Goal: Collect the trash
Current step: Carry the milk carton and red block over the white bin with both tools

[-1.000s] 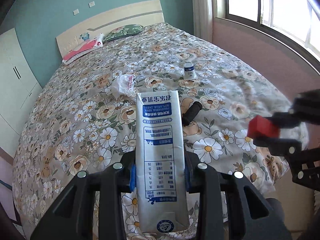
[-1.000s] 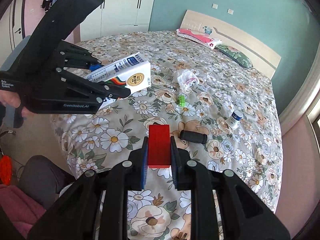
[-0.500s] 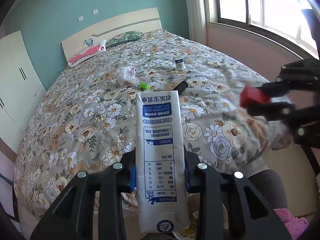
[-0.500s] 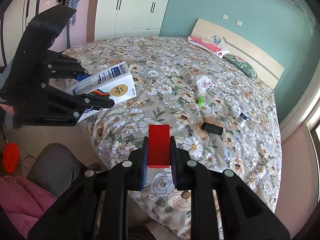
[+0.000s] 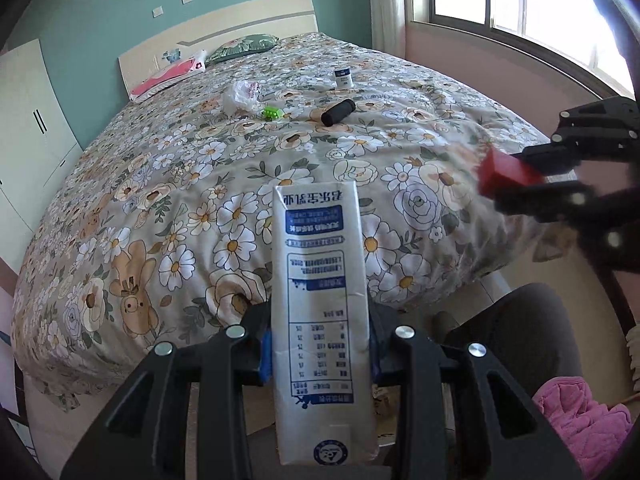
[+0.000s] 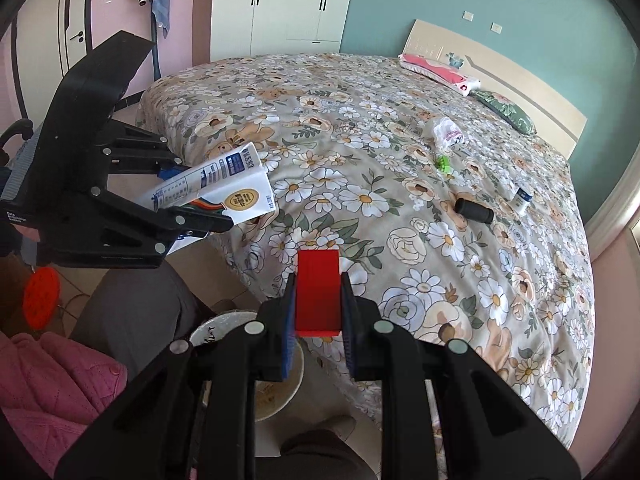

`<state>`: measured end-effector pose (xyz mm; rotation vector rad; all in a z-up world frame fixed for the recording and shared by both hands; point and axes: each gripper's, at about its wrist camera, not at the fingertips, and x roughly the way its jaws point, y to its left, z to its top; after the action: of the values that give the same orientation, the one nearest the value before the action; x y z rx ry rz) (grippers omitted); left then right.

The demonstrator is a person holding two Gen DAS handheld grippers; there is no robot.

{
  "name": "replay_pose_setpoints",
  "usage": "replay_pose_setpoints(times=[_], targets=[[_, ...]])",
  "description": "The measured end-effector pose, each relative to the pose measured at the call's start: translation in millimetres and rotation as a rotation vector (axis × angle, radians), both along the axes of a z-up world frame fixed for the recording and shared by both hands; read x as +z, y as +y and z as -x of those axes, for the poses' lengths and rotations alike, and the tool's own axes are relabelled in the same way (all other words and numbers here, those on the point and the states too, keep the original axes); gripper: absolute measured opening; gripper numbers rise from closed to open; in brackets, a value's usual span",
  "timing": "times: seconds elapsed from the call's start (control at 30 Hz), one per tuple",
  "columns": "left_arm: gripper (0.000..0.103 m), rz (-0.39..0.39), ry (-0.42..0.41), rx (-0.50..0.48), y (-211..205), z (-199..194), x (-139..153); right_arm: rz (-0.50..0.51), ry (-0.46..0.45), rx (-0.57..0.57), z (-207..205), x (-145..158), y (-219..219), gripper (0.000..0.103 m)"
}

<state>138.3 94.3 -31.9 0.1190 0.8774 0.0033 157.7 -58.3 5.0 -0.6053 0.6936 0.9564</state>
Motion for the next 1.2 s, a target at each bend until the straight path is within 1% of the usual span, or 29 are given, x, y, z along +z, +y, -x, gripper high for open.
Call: replay_pose_setpoints(times=[0.2,0.57,0.8,0.93,1.2], targets=[[0.036,0.037,0.073,0.007,1,10,-40,0.028,0.084,-0.017,3,-41,-1,0.021],[0.036,0.093,0.196,0.029,6,18,-106,0.088,0.190,-0.023,3,-103,4,0.021],[0.036,0.131,0.285,0.039,6,15,-148,0.133,0.272,-0.016,4,-153,12,0.021],[0.036,0.132,0.330,0.030,2,11,-171,0.165,0.317,-0.017,6,-182,17,0.021],[0.036,0.163,0.424,0.034,-3,-3,-219,0.204,0.449,-0.053,4,-245,22,0.021]])
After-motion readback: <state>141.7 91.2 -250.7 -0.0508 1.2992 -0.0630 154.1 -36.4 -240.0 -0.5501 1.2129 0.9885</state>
